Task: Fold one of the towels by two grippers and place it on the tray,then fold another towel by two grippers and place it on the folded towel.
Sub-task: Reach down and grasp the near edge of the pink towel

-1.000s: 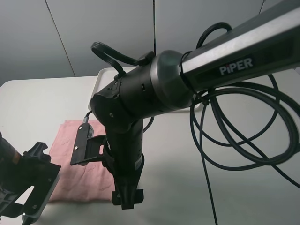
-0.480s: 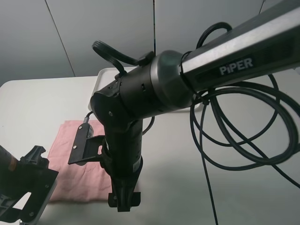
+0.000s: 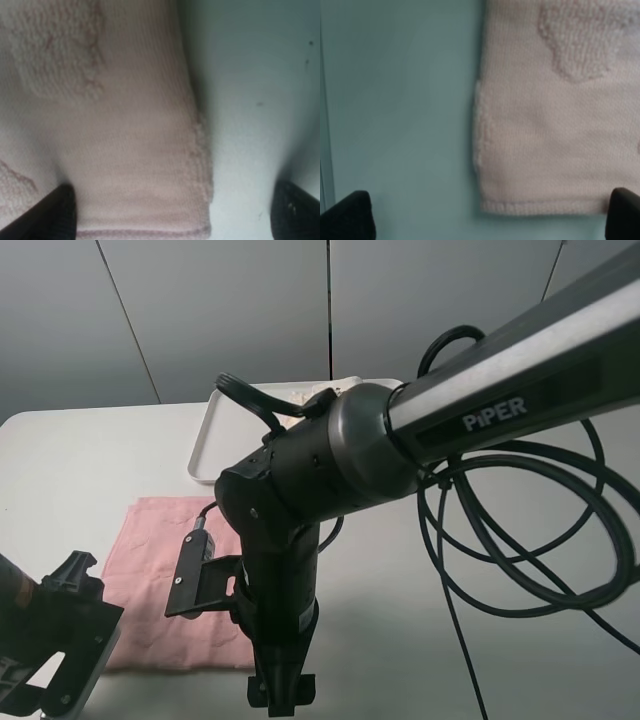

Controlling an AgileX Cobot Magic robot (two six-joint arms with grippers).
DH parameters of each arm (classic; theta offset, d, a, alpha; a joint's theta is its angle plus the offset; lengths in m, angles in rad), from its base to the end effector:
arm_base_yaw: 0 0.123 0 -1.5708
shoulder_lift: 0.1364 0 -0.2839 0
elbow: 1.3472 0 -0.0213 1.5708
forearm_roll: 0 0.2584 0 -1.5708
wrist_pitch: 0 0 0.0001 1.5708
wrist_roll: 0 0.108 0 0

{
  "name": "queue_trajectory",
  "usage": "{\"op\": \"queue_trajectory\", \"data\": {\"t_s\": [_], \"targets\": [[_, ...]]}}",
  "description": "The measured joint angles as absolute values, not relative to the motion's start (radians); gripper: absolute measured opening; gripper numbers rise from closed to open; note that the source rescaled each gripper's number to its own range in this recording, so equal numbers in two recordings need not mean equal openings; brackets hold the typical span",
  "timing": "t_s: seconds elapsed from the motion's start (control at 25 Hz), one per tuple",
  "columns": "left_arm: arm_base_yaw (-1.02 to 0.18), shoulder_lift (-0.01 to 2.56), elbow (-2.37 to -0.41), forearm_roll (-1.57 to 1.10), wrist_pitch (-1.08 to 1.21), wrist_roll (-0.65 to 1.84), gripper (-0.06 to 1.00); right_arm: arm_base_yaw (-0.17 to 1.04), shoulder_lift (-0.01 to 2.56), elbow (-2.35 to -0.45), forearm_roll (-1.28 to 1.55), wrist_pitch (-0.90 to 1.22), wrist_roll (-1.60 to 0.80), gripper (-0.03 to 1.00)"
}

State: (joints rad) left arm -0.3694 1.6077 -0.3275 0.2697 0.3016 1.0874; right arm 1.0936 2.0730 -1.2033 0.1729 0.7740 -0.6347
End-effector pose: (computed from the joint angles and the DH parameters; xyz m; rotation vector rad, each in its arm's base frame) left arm 0.1647 -0.0546 0.0631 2.3389 2.0311 0.1713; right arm 0.1583 0.3344 0.0767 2.2454 -2.1691 -0.1902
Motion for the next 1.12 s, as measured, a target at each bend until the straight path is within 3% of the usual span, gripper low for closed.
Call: {"op": "queue_trajectory", "data": {"t_s": [0.28,1.0,1.12], "targets": [[-0.369,1.608,-0.328,0.257,0.302,1.083,1.0,1.193,2.073,-1.197,0.065,0.679,-0.585,0.98],[-0.369,1.604,-0.327,0.249,0.299,1.067,1.0,1.196,2.073,-1.133,-0.06,0.602,-0.456,0.98],[-0.369,1.604,-0.327,0.248,0.299,1.066,1.0,1.196,2.075,-1.133,-0.06,0.602,-0.456,0.94]]}}
